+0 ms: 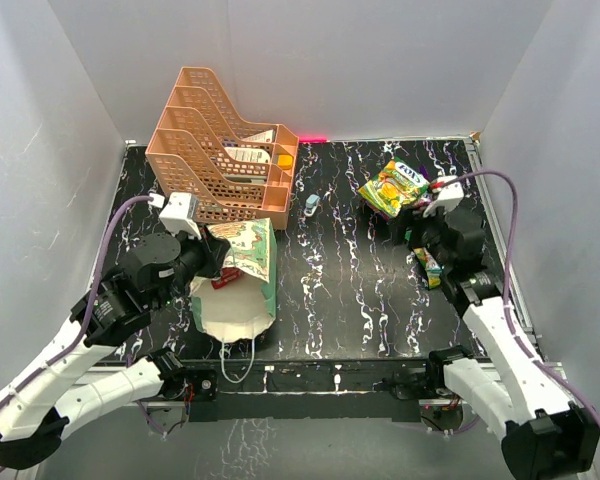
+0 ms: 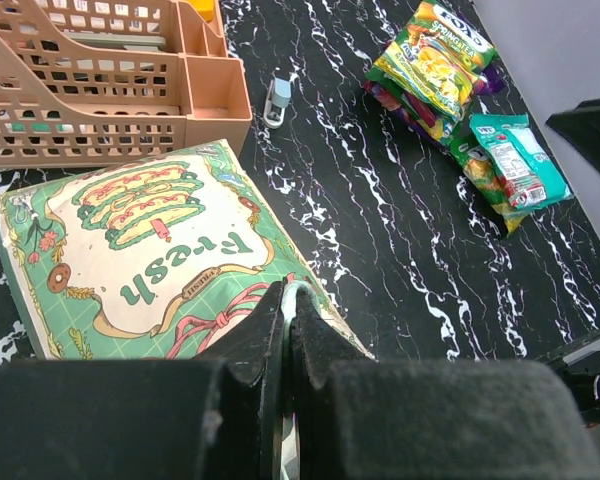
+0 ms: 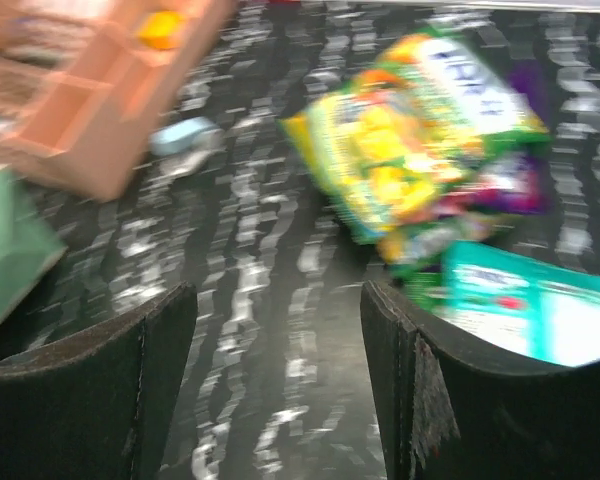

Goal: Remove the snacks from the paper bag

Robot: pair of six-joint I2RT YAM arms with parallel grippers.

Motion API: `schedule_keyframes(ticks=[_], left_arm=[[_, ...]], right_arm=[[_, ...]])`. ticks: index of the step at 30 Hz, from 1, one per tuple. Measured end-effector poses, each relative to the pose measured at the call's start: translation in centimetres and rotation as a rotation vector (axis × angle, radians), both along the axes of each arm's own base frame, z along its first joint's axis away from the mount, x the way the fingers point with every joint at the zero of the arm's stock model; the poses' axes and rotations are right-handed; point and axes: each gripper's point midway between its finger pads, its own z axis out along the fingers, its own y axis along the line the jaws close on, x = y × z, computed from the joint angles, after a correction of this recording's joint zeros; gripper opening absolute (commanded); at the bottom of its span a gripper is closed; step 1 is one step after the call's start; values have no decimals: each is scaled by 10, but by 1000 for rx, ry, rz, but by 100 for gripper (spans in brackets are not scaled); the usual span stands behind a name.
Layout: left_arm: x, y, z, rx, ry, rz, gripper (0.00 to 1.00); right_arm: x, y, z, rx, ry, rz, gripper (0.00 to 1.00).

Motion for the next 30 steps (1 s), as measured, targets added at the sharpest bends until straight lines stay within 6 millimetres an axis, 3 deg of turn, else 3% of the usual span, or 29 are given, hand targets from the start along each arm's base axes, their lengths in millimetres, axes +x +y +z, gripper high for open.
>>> schedule_keyframes(ticks=[4,7,10,14,17,19,22,25,30], left_arm=[[1,-5,-4,1,17,-8,0],[3,-8,-7,4,30,-8,0],[3,-11,-10,6,42,-16,0],[3,-20,-11,-2,51,-51,0],[1,-30,-9,-15,53,-98,0],[-2,-36,-8,-25,53,-134,0],[-4,-42,-6,-32,51,-167,0],[-5,-43,-5,-34,49,-179,0],[-7,-44,-3,-37,47,-192,0]], right_arm=[[-30,77,-12,147,0,269,69],[-79,161,-30,189,77,545,69],[-137,226,-32,152,83,785,70],[-202,286,-13,48,-52,1050,70],[-227,317,-4,-47,-186,1173,70],[-231,335,-10,-142,-264,1219,69],[-224,351,-36,-299,-334,1239,66],[-204,359,-62,-475,-404,1201,65],[-164,359,-87,-710,-487,1085,62]])
